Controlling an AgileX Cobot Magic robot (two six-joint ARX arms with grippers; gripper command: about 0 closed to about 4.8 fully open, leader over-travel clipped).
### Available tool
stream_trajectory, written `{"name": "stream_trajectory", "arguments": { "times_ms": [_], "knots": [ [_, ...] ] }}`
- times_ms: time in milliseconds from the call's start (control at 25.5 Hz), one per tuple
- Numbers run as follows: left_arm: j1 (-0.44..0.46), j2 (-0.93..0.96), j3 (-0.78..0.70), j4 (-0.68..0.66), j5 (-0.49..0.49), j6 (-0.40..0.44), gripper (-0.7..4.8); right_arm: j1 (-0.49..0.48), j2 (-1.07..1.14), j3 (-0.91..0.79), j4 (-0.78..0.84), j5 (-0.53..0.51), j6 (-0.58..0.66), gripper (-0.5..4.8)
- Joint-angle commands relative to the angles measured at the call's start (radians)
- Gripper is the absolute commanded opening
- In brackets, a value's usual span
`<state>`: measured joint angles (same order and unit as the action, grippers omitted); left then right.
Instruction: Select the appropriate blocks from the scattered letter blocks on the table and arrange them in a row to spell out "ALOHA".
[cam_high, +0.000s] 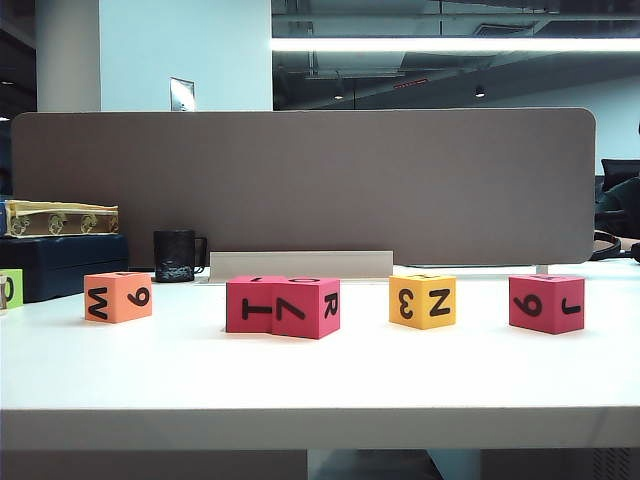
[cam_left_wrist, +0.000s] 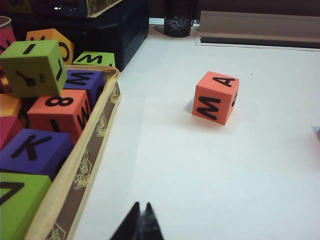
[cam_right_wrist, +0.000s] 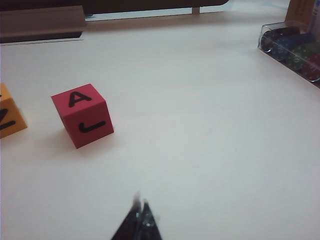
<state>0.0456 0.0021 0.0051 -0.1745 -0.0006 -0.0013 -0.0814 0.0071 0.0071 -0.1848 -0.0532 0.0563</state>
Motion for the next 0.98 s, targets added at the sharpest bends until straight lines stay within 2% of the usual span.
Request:
{"name": "stream_trajectory", "arguments": {
  "times_ms": [39,275,471,550,628,707,824,864,981],
  "knots": [
    [0.0,0.0,0.001,-0.011,0.005,-0.006,-0.05,0.0,-0.009,-0.005,0.018,-0.048,0.004,-0.06],
    [0.0,0.0,0.001,-0.011,0.005,-0.007,-0.05,0.0,-0.009,-0.006,0.04,-0.151,0.004,-0.06],
    [0.0,0.0,0.001,-0.01,0.006,-0.013,-0.05,0.0,-0.009,-0.006,0.055,-0.343,0.005,-0.06],
    [0.0,0.0,0.001,-0.011,0.018,-0.049,-0.05,0.001,-0.009,-0.006,0.061,-0.381,0.079,-0.06],
    [0.0,0.0,0.001,-0.01,0.039,-0.097,-0.05,0.001,-0.009,-0.006,0.063,-0.383,0.194,-0.06],
    [0.0,0.0,0.001,-0.007,0.06,-0.132,-0.05,0.001,-0.009,-0.006,0.064,-0.383,0.258,-0.06],
    [0.0,0.0,0.001,0.014,0.073,-0.201,-0.05,0.001,-0.009,-0.005,0.073,-0.384,0.293,-0.06],
    [0.0,0.0,0.001,0.016,0.074,-0.246,-0.05,0.001,-0.009,-0.005,0.079,-0.385,0.307,-0.06],
    [0.0,0.0,0.004,0.017,0.136,-0.33,-0.06,0.001,-0.009,0.007,0.09,-0.388,0.335,-0.06]
  ]
}}
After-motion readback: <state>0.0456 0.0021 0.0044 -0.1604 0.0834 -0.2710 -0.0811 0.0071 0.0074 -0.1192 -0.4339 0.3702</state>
